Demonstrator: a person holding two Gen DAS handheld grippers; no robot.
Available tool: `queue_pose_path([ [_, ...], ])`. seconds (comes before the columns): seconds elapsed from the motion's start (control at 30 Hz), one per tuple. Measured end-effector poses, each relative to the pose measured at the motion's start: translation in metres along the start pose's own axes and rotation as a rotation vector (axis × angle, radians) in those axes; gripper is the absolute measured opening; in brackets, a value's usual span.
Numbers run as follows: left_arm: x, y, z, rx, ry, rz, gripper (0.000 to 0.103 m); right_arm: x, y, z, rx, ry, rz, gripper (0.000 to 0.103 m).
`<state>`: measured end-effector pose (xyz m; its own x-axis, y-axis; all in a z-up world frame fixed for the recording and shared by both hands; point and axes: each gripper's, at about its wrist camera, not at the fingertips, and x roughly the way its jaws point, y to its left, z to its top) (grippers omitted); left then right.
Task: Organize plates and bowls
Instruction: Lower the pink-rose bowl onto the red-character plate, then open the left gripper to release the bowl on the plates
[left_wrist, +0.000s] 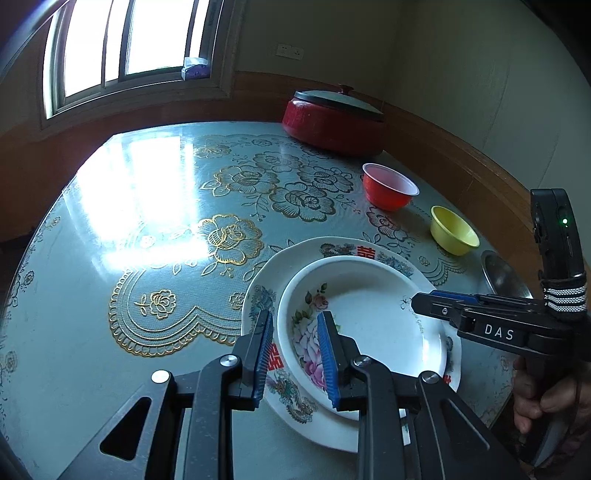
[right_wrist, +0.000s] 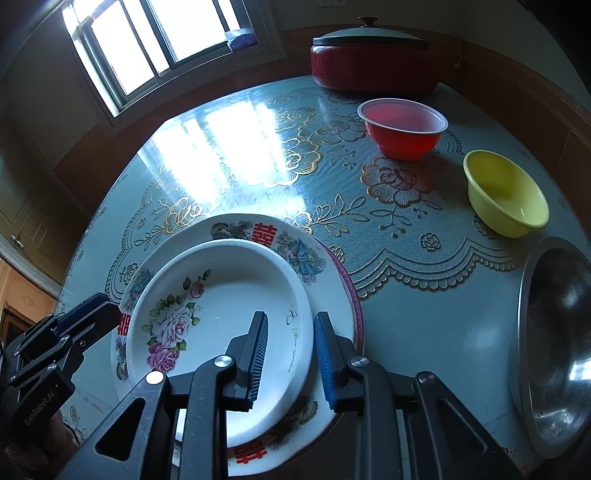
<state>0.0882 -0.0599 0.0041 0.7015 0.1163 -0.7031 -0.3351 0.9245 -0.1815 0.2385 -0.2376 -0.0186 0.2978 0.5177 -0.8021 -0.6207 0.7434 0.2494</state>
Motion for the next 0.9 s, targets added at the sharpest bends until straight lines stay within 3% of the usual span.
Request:
queue_pose_path([
  [0.43, -0.008, 0.009, -0.007, 0.016, 0.012, -0.009, 0.029, -0.014, -0.003, -0.012, 0.088, -0.040, -0.038, 0.030],
  [0.6, -0.008, 0.011, -0.008, 0.029, 0.018, -0.036, 0.035, -0.020, -0.005, -0.018, 0.131, -0.055, -0.046, 0.030],
  [0.9, -0.003, 0.010, -0.006, 0.068, 0.027, -0.088, 0.035, -0.034, -0.005, -0.029, 0.192, -0.092, -0.056, 0.034],
])
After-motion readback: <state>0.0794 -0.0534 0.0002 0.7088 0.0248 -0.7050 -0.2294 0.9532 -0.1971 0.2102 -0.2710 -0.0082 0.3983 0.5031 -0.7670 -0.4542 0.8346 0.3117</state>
